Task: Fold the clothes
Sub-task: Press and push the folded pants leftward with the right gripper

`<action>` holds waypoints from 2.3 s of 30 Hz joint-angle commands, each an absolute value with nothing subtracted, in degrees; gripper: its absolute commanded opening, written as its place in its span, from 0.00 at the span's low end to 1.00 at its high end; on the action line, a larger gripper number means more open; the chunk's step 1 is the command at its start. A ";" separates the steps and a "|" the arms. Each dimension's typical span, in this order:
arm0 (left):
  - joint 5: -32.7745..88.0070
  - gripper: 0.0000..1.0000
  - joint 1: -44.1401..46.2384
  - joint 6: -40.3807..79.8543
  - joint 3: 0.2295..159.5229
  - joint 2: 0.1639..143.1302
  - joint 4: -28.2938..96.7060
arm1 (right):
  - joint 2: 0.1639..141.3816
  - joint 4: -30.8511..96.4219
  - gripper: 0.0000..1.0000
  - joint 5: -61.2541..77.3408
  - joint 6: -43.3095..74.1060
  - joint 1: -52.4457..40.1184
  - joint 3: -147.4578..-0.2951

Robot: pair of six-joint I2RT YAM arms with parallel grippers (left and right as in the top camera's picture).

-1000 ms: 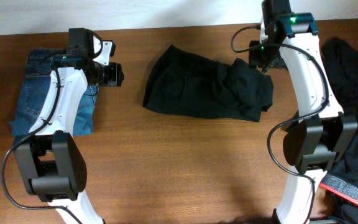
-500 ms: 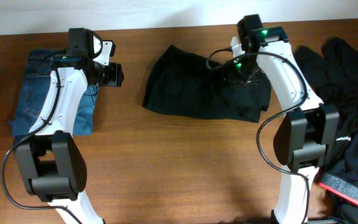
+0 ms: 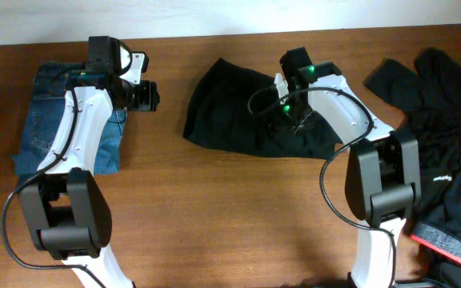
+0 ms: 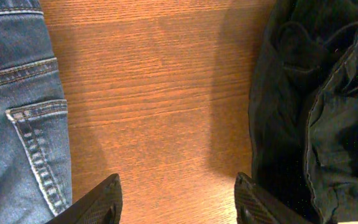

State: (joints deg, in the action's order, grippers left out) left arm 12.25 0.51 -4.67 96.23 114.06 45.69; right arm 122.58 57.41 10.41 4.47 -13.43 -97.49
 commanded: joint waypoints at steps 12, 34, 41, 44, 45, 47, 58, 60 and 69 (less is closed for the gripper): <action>13.32 0.58 0.36 -4.54 96.71 113.12 45.89 | 122.50 57.71 0.75 15.86 0.27 -15.31 -98.43; 14.00 0.58 0.47 -4.56 96.71 113.12 45.69 | 122.52 67.72 0.95 7.86 2.37 -15.75 -109.16; 14.00 0.58 0.47 -4.56 96.71 113.12 45.69 | 123.39 59.18 0.96 7.90 2.39 -15.92 -100.51; 14.00 0.58 0.47 -4.56 96.71 113.12 45.67 | 123.50 56.60 0.96 7.90 2.37 -16.19 -97.47; 13.98 0.58 0.47 -4.56 96.71 113.12 45.67 | 123.55 55.99 0.96 7.88 2.37 -16.32 -96.42; 14.00 0.58 0.47 -4.56 96.71 113.12 45.65 | 123.87 55.20 0.95 7.68 2.37 -16.62 -95.04; 14.00 0.58 0.47 -4.56 96.71 113.12 45.69 | 122.37 58.74 0.08 1.98 2.61 -16.82 -99.39; 13.98 0.58 0.47 -4.56 96.71 113.12 45.67 | 121.19 61.84 0.08 0.58 2.59 -16.82 -104.18; 14.00 0.58 0.47 -4.56 96.71 113.12 45.69 | 119.61 70.70 0.14 -0.25 2.13 -18.83 -125.54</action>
State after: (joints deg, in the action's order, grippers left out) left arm 13.30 0.51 -4.67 96.23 114.06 45.82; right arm 121.78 70.57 0.05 2.57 -16.36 -121.60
